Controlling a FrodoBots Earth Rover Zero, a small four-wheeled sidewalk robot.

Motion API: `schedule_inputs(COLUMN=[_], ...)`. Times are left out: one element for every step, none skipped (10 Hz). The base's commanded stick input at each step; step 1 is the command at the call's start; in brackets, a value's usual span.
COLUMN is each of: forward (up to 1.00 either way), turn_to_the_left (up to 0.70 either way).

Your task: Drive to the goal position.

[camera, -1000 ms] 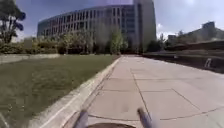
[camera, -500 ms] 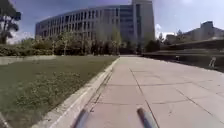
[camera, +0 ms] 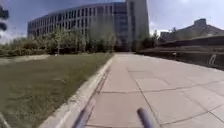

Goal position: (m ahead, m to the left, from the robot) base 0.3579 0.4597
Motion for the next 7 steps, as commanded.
schedule_inputs(forward=[1.0,1.0,1.0,1.0,1.0,1.0,1.0], turn_to_the_left=[-0.27,-0.27,-0.27,-0.27,-0.27,-0.27,-0.27])
